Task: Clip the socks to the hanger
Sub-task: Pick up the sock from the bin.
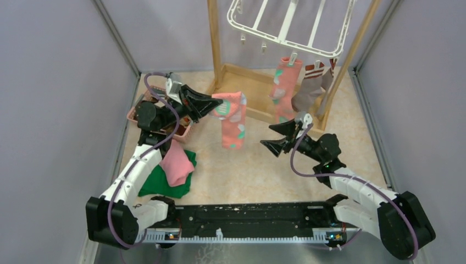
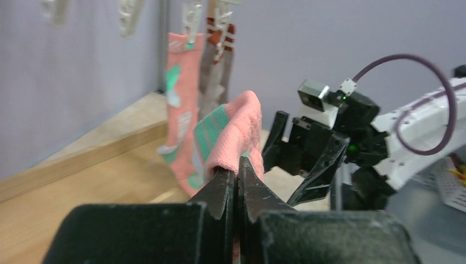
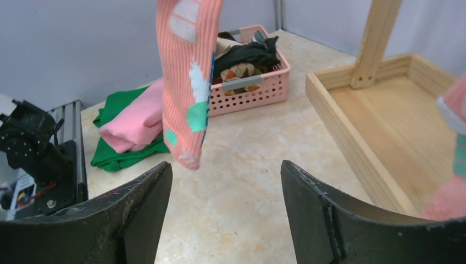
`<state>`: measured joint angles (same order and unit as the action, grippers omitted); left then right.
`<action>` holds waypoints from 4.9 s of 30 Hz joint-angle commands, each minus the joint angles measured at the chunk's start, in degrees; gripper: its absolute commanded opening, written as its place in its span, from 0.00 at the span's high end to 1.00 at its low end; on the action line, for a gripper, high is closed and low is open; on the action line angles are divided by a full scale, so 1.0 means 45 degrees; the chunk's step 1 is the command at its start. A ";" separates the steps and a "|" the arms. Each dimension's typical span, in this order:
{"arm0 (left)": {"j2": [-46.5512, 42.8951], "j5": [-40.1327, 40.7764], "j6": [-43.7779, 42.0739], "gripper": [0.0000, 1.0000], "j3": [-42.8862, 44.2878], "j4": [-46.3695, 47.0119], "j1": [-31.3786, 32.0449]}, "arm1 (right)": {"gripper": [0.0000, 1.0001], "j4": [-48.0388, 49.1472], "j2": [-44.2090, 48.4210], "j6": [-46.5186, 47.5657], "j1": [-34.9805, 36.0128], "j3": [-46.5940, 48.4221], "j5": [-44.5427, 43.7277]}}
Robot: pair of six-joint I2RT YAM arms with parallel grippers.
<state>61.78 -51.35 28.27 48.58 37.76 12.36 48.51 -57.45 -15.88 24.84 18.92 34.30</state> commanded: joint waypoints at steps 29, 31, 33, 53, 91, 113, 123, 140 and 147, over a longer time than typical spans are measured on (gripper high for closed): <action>0.1326 -0.2669 0.4702 0.79 -0.0245 0.5340 0.3337 | 0.92 0.0876 -0.0988 0.6541 0.2392 0.1421 -0.1975; 0.1114 -0.2616 0.4566 0.66 -0.0754 0.5025 0.3329 | 0.95 0.0902 -0.0582 0.7157 0.2405 0.1347 -0.2556; 0.0916 -0.2504 0.4335 0.53 -0.1424 0.4673 0.3341 | 1.00 0.1045 -0.0179 0.7904 0.2403 0.1280 -0.3032; 0.2616 0.0483 1.0405 0.01 -0.5499 0.9402 0.2026 | 1.00 0.2257 0.0656 1.1723 0.2408 0.0226 -0.0408; 0.8306 0.3389 1.7174 0.31 -0.3601 1.4427 0.3733 | 1.00 0.0941 0.0344 1.2946 0.2517 0.0027 0.1057; 0.6879 -0.0296 0.7657 1.00 -0.3083 1.2456 0.2200 | 0.35 0.0691 0.0465 1.1158 0.2731 -0.0101 -0.2210; 0.0264 0.2355 -0.8850 1.00 -0.5183 0.3610 0.3733 | 0.26 -0.0111 -0.0034 0.8438 0.2253 0.0503 -0.5140; -0.0164 -0.1325 -1.3507 1.00 -0.5421 0.4127 0.3835 | 0.26 -0.0838 0.0433 0.5569 0.1771 0.1916 0.1439; 0.0124 -0.2102 -1.2650 1.00 -0.5614 0.5084 0.3869 | 0.34 -0.0305 -0.0388 0.5217 0.1944 0.2071 0.1677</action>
<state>61.41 -55.40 -29.04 23.83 53.89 29.41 44.31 -57.71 9.34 32.88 25.80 39.20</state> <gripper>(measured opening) 0.014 0.682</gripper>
